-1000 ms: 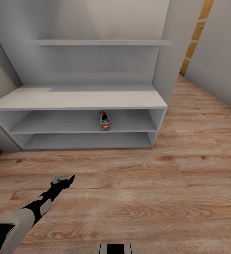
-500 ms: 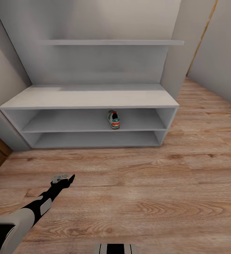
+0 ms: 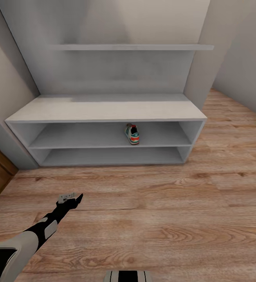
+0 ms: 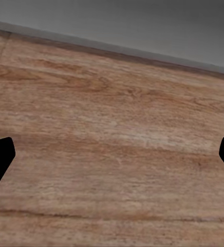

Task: Pick up the two gym shoes and the two sandals from the corridor floor and place them onto the hallstand (shoe rack) in the corridor, making sure they are on the rack and not on the floor. Arrange them so the two gym shoes are next to each other and the two sandals are next to each other.

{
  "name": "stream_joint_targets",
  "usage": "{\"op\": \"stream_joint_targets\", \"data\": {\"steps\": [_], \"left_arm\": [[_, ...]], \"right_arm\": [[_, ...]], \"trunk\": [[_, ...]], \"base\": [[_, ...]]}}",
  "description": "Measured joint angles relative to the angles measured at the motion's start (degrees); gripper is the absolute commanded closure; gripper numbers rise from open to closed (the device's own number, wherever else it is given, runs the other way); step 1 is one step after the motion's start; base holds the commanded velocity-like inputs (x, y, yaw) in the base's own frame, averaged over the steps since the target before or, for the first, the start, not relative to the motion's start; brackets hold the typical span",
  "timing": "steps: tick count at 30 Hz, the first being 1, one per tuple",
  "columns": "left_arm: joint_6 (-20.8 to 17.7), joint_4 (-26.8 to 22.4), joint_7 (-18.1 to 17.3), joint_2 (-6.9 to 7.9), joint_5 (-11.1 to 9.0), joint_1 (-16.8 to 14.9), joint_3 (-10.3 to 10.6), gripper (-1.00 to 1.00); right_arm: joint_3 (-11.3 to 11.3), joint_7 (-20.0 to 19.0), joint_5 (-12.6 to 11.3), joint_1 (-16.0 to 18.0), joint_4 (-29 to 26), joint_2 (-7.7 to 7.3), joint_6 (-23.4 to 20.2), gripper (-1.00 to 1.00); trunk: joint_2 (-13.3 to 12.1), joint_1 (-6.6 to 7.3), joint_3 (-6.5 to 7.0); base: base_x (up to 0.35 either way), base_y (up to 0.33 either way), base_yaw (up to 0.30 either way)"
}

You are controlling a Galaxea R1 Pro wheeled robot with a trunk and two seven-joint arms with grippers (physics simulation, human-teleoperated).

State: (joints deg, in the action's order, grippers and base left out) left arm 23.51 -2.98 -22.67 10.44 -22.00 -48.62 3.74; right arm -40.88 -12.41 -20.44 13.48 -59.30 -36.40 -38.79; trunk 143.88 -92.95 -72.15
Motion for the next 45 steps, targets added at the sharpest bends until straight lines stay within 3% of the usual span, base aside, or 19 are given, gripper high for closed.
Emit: {"op": "stream_joint_targets", "data": {"steps": [17, 19, 20, 21, 22, 23, 25, 26, 29, 33, 40, 42, 44, 45], "left_arm": [[0.00, -0.12, -1.11, 0.05, -0.01, -0.02, -0.07, -1.00], [-0.01, -0.19, -4.57, 0.12, -0.04, -0.02, -0.09, -1.00], [-0.02, -0.32, -8.55, 0.14, -0.04, -0.02, -0.09, -1.00], [-0.08, -1.25, -16.16, 0.16, -0.10, -0.04, -0.10, -1.00], [-1.42, -6.61, -28.80, 0.78, -0.64, -0.16, -0.22, -1.00], [-3.14, -9.18, -31.57, 1.42, -1.00, -0.12, -0.39, -1.00], [-6.18, -11.22, -33.56, 2.38, -1.59, -0.08, -0.29, -1.00], [-9.25, -12.74, -37.26, 4.00, -2.32, -0.08, -0.27, -1.00], [-10.18, -13.18, -43.07, 4.77, -2.32, -0.05, -0.11, -1.00], [-10.48, -13.28, -46.96, 5.14, -2.31, -0.04, -0.15, -1.00], [-10.64, -13.32, -48.04, 5.16, -2.12, -0.04, -0.13, -1.00], [-10.65, -13.26, -48.08, 5.19, -2.04, -0.04, -0.10, -1.00], [-10.65, -13.19, -48.10, 5.21, -1.99, -0.05, -0.08, -1.00], [-10.67, -13.19, -48.14, 5.37, -1.98, -0.03, -0.10, -1.00]], "right_arm": [[0.06, 0.01, 0.01, 0.01, 0.02, 0.02, 0.00, 1.00], [0.07, 0.02, 0.02, 0.02, 0.01, 0.05, -0.01, 1.00], [0.07, 0.02, 0.02, 0.02, 0.01, 0.07, -0.01, 1.00], [0.09, 0.02, 0.02, 0.02, 0.00, 0.08, -0.01, 1.00], [0.08, 0.03, -0.04, 0.01, 0.01, 0.08, -0.01, 1.00], [0.07, 0.02, 0.01, 0.01, 0.01, 0.08, 0.00, 1.00], [0.09, 0.02, -0.01, 0.00, 0.02, 0.10, 0.01, 1.00], [0.14, -0.01, -0.03, 0.00, 0.06, 0.23, 0.06, 1.00], [0.31, -0.02, 0.03, 0.00, 0.08, 0.38, 0.08, 1.00], [0.53, 0.05, 0.06, 0.00, 0.11, 0.42, 0.14, 1.00], [0.82, -0.21, -0.11, 0.00, 0.20, 0.60, 0.17, 1.00], [1.96, -0.21, -0.38, -0.01, 0.28, 1.73, 0.29, 1.00], [5.10, -0.08, -0.61, -0.03, 0.32, 5.08, 0.43, 1.00], [8.97, 0.12, 0.85, 0.04, 0.33, 7.21, 0.71, 1.00]], "trunk": [[0.00, 0.00, 0.00], [0.00, 0.00, 0.00], [0.00, 0.00, 0.00], [0.00, 0.00, 0.00], [0.00, 0.01, 0.01], [0.00, 0.01, 0.01], [0.00, 0.00, 0.00], [0.00, 0.01, 0.00], [0.00, 0.00, 0.00], [0.00, 0.00, 0.00], [0.00, 0.00, 0.00], [0.00, 0.00, 0.00], [0.00, 0.00, 0.00], [0.00, 0.01, 0.00]], "base": [[-0.112, 0.070, 0.021], [-0.010, 0.004, 0.217], [-0.004, 0.002, 0.261], [-0.001, 0.000, 0.130], [-0.001, 0.000, 0.083], [0.000, 0.000, 0.053], [0.000, 0.000, 0.023], [0.000, 0.000, 0.007], [0.000, 0.000, 0.003], [0.000, 0.000, 0.001], [0.000, 0.000, 0.000], [0.000, 0.000, 0.000], [0.000, 0.000, 0.000], [0.000, 0.000, 0.000]]}}
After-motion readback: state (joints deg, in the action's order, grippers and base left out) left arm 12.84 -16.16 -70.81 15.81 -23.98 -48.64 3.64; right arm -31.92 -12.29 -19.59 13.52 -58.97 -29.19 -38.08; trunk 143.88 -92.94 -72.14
